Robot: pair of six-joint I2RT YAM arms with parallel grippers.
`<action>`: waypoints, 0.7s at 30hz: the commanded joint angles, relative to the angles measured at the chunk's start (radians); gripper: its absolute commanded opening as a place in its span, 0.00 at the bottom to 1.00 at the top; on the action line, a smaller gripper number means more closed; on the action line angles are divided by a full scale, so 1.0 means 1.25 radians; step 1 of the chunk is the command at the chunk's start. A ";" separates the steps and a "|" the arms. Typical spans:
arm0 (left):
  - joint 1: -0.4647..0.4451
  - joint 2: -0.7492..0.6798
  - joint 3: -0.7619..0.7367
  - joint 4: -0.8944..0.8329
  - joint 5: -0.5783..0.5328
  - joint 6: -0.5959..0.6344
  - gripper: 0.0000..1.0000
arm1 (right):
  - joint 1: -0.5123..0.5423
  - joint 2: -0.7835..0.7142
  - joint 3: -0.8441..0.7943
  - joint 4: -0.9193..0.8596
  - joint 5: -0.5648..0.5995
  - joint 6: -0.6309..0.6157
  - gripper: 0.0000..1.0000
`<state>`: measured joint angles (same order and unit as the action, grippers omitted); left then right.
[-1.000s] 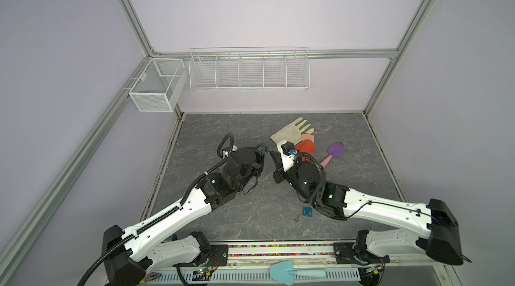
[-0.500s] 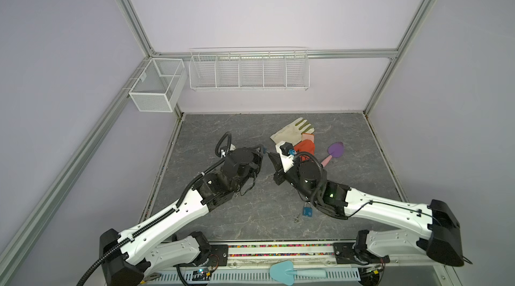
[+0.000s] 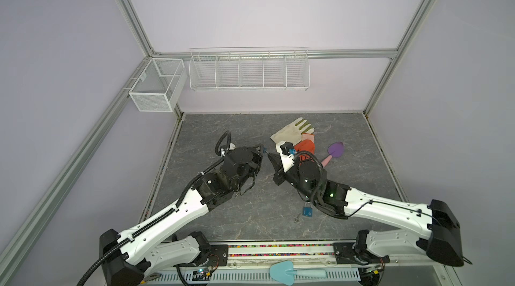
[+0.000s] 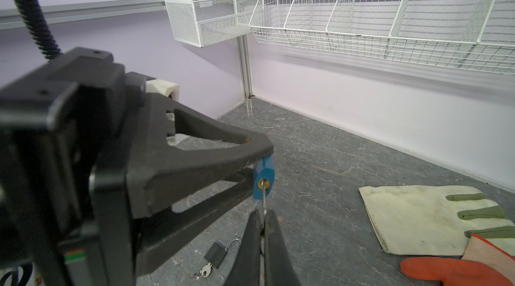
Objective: Unlock with the key
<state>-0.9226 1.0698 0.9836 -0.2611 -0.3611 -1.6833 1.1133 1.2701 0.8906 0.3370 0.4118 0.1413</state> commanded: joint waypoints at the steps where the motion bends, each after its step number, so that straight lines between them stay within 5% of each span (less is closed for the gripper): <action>1: -0.020 0.005 0.045 0.080 0.108 0.012 0.00 | 0.015 0.034 0.019 -0.006 -0.094 -0.004 0.07; 16: -0.020 0.069 0.102 0.023 0.185 0.131 0.00 | -0.032 0.006 0.061 -0.019 -0.202 0.125 0.06; 21: -0.023 0.062 0.090 0.050 0.193 0.112 0.00 | -0.023 0.005 0.049 -0.041 -0.145 0.066 0.06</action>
<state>-0.9039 1.1408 1.0698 -0.2897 -0.3294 -1.5391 1.0542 1.2633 0.9329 0.2649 0.3317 0.2535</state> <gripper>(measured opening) 0.209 0.066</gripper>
